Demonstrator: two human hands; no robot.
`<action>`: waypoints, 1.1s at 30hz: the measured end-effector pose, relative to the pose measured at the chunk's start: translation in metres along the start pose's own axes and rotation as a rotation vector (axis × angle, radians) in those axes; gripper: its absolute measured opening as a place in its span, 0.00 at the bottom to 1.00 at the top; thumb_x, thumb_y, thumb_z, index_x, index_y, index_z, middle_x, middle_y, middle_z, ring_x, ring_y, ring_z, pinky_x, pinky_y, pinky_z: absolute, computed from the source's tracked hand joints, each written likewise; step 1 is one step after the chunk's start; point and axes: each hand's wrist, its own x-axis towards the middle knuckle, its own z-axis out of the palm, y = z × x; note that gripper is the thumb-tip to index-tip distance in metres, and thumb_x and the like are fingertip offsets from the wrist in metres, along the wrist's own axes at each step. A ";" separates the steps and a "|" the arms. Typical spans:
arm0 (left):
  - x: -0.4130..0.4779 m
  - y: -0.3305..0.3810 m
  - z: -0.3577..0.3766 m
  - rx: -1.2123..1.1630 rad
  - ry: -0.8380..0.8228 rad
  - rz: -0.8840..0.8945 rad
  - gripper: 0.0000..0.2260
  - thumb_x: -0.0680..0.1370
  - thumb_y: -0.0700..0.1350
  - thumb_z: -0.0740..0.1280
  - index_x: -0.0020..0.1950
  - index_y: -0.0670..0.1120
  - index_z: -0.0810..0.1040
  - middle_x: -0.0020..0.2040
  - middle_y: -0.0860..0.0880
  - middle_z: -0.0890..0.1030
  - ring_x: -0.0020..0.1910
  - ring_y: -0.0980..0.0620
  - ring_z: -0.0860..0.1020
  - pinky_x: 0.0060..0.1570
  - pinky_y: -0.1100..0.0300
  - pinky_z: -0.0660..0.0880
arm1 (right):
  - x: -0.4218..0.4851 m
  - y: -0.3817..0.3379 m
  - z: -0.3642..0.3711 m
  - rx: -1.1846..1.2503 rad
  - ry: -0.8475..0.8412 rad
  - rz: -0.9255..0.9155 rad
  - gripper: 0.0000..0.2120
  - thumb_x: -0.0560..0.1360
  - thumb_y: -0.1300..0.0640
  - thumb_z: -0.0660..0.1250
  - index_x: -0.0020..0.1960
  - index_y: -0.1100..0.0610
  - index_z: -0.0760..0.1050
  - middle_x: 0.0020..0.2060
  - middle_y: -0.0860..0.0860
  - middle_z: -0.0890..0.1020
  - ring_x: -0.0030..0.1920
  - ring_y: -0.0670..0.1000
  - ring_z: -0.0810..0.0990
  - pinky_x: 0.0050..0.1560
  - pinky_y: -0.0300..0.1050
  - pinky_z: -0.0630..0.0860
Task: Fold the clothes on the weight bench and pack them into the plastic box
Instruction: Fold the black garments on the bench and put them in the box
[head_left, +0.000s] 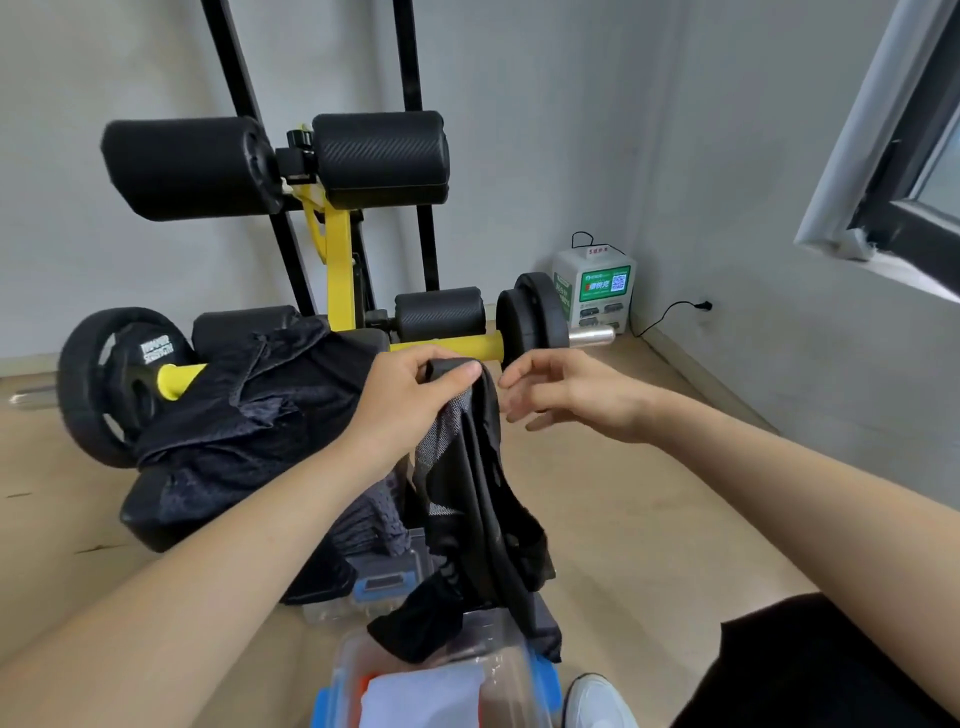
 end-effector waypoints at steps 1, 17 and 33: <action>0.000 0.001 -0.004 -0.012 0.029 -0.006 0.03 0.76 0.45 0.74 0.46 0.46 0.86 0.38 0.52 0.84 0.37 0.63 0.78 0.40 0.70 0.72 | 0.000 0.005 0.003 -0.070 -0.034 0.019 0.16 0.72 0.59 0.73 0.58 0.60 0.75 0.51 0.56 0.83 0.50 0.49 0.81 0.55 0.48 0.78; 0.022 -0.009 -0.081 -0.192 0.317 -0.162 0.06 0.79 0.51 0.70 0.47 0.50 0.81 0.50 0.45 0.84 0.51 0.48 0.82 0.57 0.47 0.79 | 0.041 0.061 0.013 -0.281 -0.027 0.110 0.08 0.79 0.54 0.67 0.44 0.58 0.75 0.37 0.51 0.76 0.39 0.48 0.76 0.47 0.46 0.76; 0.019 -0.038 -0.094 -0.093 0.201 -0.433 0.08 0.79 0.47 0.71 0.56 0.44 0.82 0.53 0.44 0.85 0.52 0.45 0.84 0.45 0.50 0.81 | 0.019 0.054 -0.042 -0.290 0.046 0.246 0.18 0.74 0.55 0.74 0.49 0.70 0.76 0.41 0.58 0.80 0.44 0.55 0.79 0.51 0.55 0.78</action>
